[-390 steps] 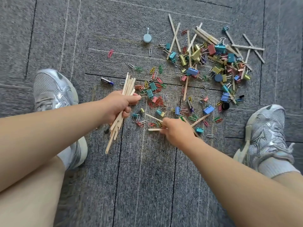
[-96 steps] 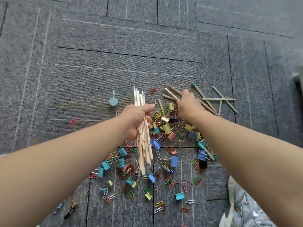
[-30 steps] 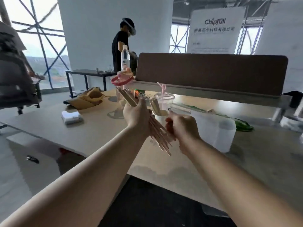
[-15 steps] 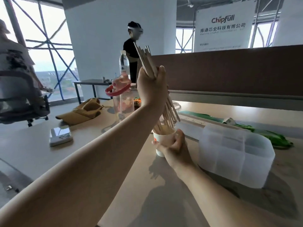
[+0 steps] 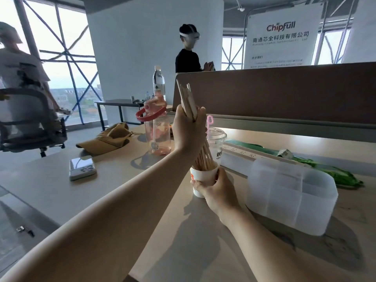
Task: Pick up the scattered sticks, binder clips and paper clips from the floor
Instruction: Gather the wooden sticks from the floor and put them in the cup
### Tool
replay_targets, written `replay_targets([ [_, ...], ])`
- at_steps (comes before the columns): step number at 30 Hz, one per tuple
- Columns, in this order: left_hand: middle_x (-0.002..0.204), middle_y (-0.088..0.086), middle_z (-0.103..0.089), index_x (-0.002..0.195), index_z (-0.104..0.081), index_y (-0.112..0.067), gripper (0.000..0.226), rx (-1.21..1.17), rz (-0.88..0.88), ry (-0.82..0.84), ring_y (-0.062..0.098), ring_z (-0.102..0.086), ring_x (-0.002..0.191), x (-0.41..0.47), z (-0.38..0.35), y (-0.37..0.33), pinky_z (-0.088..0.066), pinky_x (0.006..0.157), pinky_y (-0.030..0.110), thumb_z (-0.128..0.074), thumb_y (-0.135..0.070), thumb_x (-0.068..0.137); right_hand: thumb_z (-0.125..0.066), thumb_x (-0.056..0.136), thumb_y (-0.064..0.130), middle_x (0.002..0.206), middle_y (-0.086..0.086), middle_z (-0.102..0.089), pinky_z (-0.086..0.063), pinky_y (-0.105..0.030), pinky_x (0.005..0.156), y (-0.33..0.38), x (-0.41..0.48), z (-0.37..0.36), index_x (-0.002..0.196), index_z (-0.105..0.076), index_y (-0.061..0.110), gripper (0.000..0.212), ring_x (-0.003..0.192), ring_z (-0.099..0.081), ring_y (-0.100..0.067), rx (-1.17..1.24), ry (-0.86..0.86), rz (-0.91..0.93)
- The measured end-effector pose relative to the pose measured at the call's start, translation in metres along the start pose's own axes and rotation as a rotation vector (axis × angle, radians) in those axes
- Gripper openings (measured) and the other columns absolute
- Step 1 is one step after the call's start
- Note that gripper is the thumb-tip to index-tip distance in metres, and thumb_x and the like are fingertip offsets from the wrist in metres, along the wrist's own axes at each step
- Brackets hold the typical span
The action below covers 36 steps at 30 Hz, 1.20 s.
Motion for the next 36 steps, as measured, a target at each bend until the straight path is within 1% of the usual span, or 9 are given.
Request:
replay_targets([
  [2,0.069,-0.002,-0.060,0.095,-0.052,-0.011,0.015,0.024,0.011,0.066,0.003,-0.060,0.048,-0.002,-0.003,0.002,-0.055,0.049,0.024,-0.060,-0.023,0.090,-0.082,0.070,0.033,0.101,0.007,-0.063,-0.050,-0.024,0.079,-0.002,0.001,-0.001,0.112,-0.054,0.019,0.052,0.089,-0.061,-0.013,0.014,0.011,-0.008],
  [6,0.071,0.000,-0.065,0.096,-0.055,-0.011,0.018,0.057,0.049,0.161,0.005,-0.063,0.050,-0.004,-0.005,0.006,-0.059,0.059,0.032,-0.063,-0.025,0.087,-0.081,0.070,0.033,0.103,0.005,-0.065,-0.049,-0.023,0.077,-0.006,0.002,-0.003,0.113,-0.054,0.020,0.053,0.090,-0.063,-0.013,0.054,0.035,-0.021],
  [14,0.076,0.000,-0.064,0.089,-0.051,-0.021,0.022,-0.005,0.072,0.146,0.008,-0.068,0.060,-0.004,-0.003,0.010,-0.059,0.068,0.042,-0.071,-0.029,0.083,-0.081,0.071,0.032,0.098,0.010,-0.064,-0.048,-0.021,0.077,-0.003,0.001,-0.002,0.109,-0.054,0.023,0.047,0.086,-0.062,-0.010,0.059,0.050,-0.011],
  [20,0.078,0.001,-0.065,0.085,-0.053,-0.024,0.019,-0.011,0.116,0.117,0.017,-0.066,0.073,-0.002,-0.005,0.013,-0.057,0.076,0.046,-0.059,-0.041,0.089,-0.079,0.073,0.030,0.091,0.014,-0.064,-0.052,-0.024,0.078,-0.004,0.001,-0.002,0.103,-0.056,0.025,0.038,0.084,-0.064,-0.009,0.079,0.069,-0.020],
  [25,0.078,-0.010,-0.057,0.100,-0.048,-0.018,0.018,0.018,0.120,0.064,0.015,-0.063,0.076,-0.001,-0.005,0.011,-0.057,0.077,0.040,-0.057,-0.032,0.092,-0.074,0.078,0.028,0.092,0.010,-0.067,-0.051,-0.028,0.083,-0.006,0.003,-0.004,0.099,-0.055,0.026,0.028,0.088,-0.065,-0.014,0.055,0.093,-0.035],
  [29,0.080,-0.014,-0.051,0.104,-0.040,-0.023,0.019,-0.020,0.149,0.029,0.001,-0.052,0.073,-0.003,-0.006,0.009,-0.045,0.069,0.025,-0.049,-0.037,0.096,-0.073,0.079,0.021,0.087,0.013,-0.061,-0.043,-0.016,0.068,-0.002,0.001,-0.001,0.099,-0.054,0.023,0.027,0.080,-0.059,-0.008,0.075,0.094,-0.028],
  [31,0.084,-0.011,-0.056,0.093,-0.046,-0.026,0.016,-0.066,0.168,0.010,0.007,-0.056,0.080,-0.002,-0.006,0.011,-0.045,0.075,0.030,-0.043,-0.041,0.098,-0.073,0.078,0.020,0.085,0.015,-0.059,-0.039,-0.011,0.063,-0.002,0.000,0.000,0.100,-0.053,0.023,0.029,0.078,-0.057,-0.008,0.077,0.089,-0.023],
  [33,0.093,-0.003,-0.063,0.081,-0.051,-0.031,0.027,-0.094,0.194,-0.001,0.019,-0.060,0.092,-0.002,-0.006,0.013,-0.049,0.085,0.039,-0.034,-0.039,0.101,-0.074,0.079,0.022,0.087,0.013,-0.058,-0.039,-0.017,0.066,-0.002,-0.001,-0.001,0.100,-0.053,0.023,0.030,0.080,-0.056,-0.010,0.076,0.097,-0.032],
  [36,0.105,0.002,-0.066,0.091,-0.059,-0.025,0.029,-0.057,0.218,0.003,0.021,-0.060,0.100,-0.002,-0.007,0.015,-0.049,0.092,0.043,-0.033,-0.025,0.103,-0.074,0.079,0.023,0.092,0.010,-0.059,-0.038,-0.020,0.075,-0.001,-0.002,0.000,0.102,-0.053,0.022,0.032,0.083,-0.056,-0.012,0.076,0.100,-0.040],
])
Point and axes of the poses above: each hand's wrist, its own x-axis towards the middle knuckle, its own z-axis out of the back of the hand, y = z × x, the point moved 5 cm from there along x, towards the middle knuckle
